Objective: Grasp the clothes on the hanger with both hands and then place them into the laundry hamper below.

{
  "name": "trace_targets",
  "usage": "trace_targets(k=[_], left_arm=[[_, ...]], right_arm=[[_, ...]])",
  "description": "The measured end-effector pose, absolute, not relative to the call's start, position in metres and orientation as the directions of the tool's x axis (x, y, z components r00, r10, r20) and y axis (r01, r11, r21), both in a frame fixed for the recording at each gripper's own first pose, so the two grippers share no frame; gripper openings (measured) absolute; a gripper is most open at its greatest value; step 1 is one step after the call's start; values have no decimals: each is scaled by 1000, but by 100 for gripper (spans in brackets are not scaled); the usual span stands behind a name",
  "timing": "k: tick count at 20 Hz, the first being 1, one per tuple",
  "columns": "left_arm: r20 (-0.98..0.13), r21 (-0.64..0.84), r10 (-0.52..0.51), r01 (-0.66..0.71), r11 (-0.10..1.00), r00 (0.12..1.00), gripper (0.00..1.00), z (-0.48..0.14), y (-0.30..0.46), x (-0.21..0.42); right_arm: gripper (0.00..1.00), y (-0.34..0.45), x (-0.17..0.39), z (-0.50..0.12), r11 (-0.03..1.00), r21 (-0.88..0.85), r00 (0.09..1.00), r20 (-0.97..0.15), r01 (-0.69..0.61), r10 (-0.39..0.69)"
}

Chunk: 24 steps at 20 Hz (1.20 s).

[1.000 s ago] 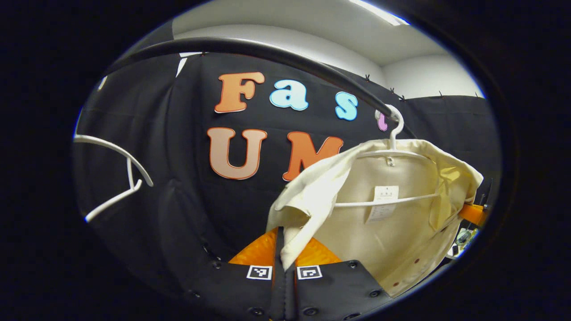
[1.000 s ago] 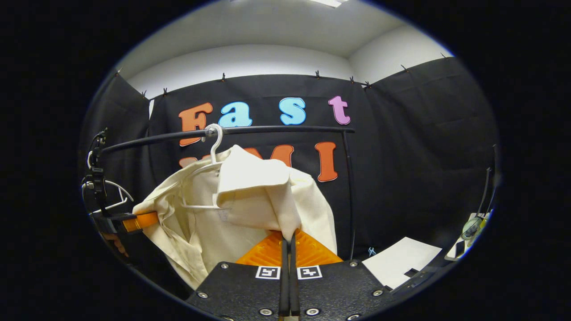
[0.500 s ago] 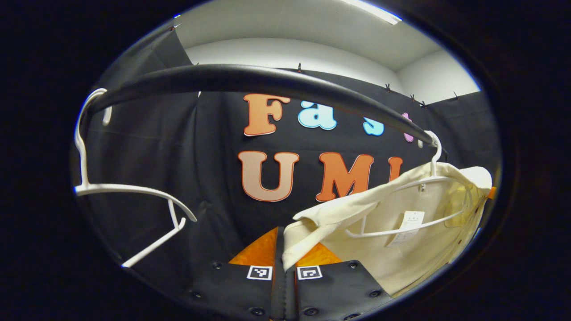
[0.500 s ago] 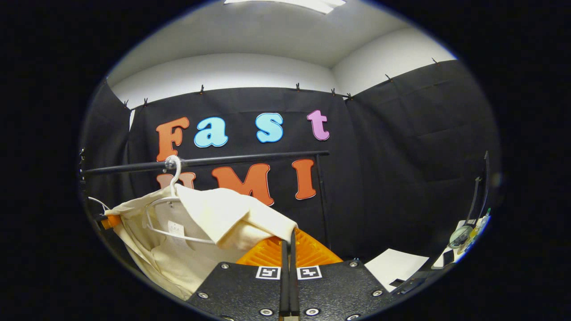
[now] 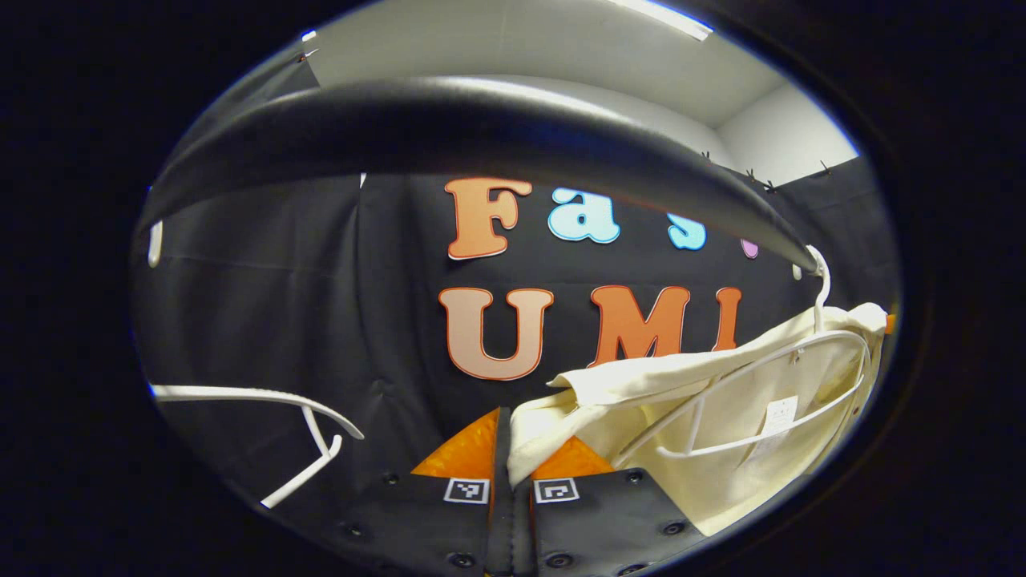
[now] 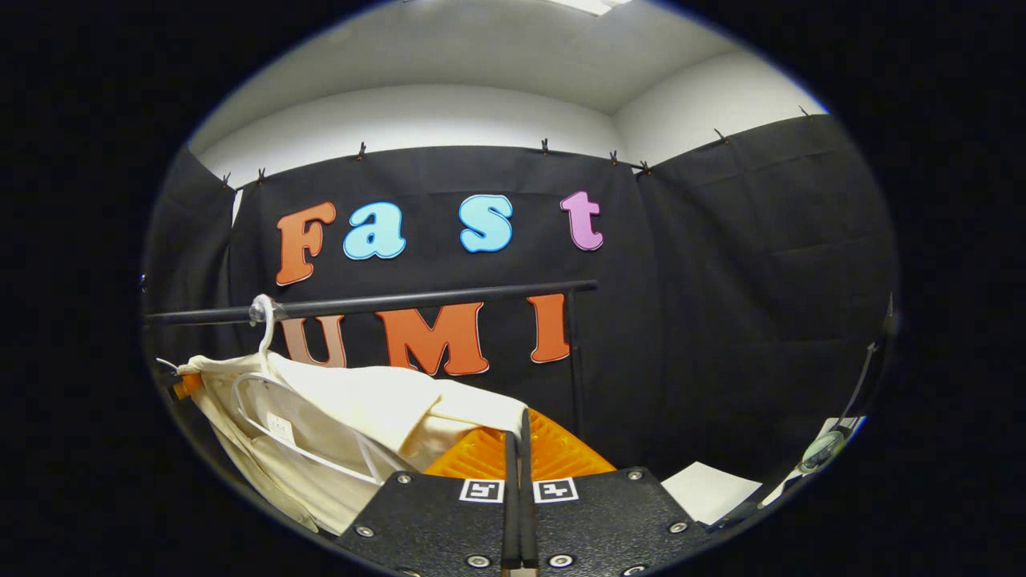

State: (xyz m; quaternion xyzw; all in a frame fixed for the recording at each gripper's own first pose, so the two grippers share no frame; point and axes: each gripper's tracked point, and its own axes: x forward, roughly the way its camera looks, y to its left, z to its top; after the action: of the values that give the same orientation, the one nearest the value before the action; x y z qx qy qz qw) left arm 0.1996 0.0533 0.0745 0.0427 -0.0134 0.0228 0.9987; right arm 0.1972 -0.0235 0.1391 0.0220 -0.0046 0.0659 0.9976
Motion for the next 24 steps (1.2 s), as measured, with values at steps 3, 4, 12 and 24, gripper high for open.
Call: trace_targets(k=[3,4,12,24], left_arm=[[2,88,63,-63,994,998,6,57,53,211],[-5,83,65,-65,994,998,6,53,54,214],[-50,109,84,-78,991,995,6,34,60,220],[-114,90,88,-77,993,990,6,-6,59,197]], right_arm=[[0,-21,206,121,989,33,990,-12,-142,142],[0,-20,210,114,988,42,989,-21,-146,147],[0,-10,217,68,983,69,982,-75,-169,174],[0,-18,200,5,984,135,978,-154,-120,141]])
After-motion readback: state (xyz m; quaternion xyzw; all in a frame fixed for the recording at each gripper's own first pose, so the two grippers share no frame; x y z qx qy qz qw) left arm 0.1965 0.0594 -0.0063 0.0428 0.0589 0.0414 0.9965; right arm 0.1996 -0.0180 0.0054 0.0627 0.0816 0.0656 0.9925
